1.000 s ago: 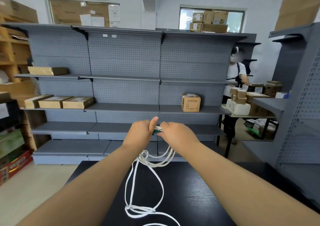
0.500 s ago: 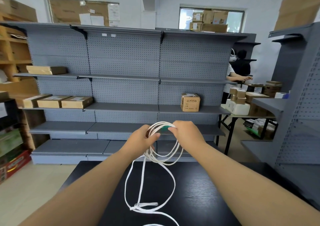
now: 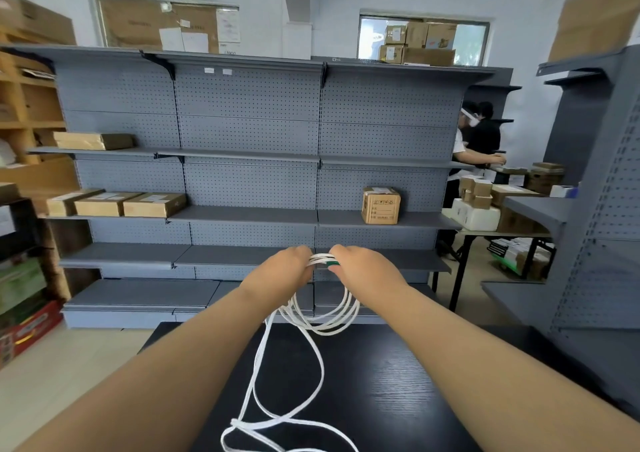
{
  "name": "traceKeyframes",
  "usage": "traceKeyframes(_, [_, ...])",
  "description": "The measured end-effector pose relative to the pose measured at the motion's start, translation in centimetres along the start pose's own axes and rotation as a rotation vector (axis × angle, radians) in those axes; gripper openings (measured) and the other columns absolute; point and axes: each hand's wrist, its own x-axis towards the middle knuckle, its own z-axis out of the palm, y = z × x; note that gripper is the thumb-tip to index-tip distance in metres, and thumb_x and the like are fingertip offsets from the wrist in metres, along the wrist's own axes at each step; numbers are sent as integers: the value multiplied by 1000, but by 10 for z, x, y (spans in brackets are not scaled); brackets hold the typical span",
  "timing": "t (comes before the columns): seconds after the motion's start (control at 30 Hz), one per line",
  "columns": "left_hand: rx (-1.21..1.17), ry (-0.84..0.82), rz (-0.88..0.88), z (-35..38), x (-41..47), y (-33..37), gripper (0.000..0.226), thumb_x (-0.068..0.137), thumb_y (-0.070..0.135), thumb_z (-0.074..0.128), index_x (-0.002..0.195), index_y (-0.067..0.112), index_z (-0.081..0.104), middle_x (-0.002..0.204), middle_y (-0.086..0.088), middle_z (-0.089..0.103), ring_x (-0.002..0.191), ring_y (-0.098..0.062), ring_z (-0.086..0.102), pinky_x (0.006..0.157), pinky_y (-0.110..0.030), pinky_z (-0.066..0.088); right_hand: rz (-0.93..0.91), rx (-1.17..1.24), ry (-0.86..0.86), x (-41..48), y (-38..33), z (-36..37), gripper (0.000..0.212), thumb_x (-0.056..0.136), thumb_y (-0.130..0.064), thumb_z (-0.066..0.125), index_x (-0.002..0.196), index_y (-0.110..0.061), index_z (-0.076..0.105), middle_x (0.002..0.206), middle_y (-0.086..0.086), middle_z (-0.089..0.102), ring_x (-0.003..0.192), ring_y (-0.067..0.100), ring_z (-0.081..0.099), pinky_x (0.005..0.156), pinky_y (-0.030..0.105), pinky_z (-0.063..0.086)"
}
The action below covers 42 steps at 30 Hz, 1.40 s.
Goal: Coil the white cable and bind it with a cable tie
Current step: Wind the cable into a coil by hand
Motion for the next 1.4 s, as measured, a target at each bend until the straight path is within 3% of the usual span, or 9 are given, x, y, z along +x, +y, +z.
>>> traceKeyframes(0.2, [-64,88,-17,5,-2,-4,21,97,21,39,96,3,49,81,-7,47,73,-26,44,63,-35,34,90,35,31,3,-3,-2,27,100,-29,38,103,-6,51,97,14,60,90,35,58,66,37,38])
traceKeyframes(0.43, [-95,104,31,5,-2,-4,17,97,16,37,98,2,47,73,-2,40,71,-25,40,61,-33,29,133,226,-32,3,-3,-3,27,93,-36,53,105,-12,51,102,8,59,94,27,56,70,34,39])
traceKeyframes(0.5, [-75,102,61,3,-2,-2,13,97,15,37,96,5,46,68,1,34,70,-25,39,61,-33,28,141,204,-42,3,-3,-3,25,96,-32,47,107,-10,50,103,10,60,93,30,56,71,36,41])
traceKeyframes(0.6, [-84,116,61,2,-3,-2,13,95,15,39,97,5,47,75,-3,41,70,-26,41,61,-33,29,137,165,-42,4,-4,-4,23,100,-28,39,104,-7,49,99,13,61,84,30,55,69,38,41])
traceKeyframes(0.83, [-296,184,-114,13,-5,-2,18,92,24,51,93,6,54,81,-4,54,76,-23,50,64,-29,36,271,255,49,5,-3,-3,23,100,-25,38,103,-5,50,93,15,59,75,27,48,63,34,36])
traceKeyframes(1.0, [-454,175,-230,16,-1,-6,19,93,24,50,84,8,52,69,1,50,72,-21,48,52,-25,32,376,346,135,1,-2,-4,25,100,-26,40,102,-4,52,97,15,62,75,24,47,63,30,34])
traceKeyframes(1.17, [-346,187,-180,14,4,-2,26,100,29,35,88,7,44,67,-4,49,71,-29,48,61,-32,35,381,340,138,-1,-4,-7,24,100,-27,39,101,-6,51,97,14,61,76,23,45,64,30,34])
traceKeyframes(1.4, [-139,157,-102,9,4,3,14,98,11,31,88,8,40,61,-4,40,61,-27,41,53,-34,28,210,165,91,-4,-3,-16,17,98,-19,40,106,-8,49,98,11,60,77,26,47,62,33,36])
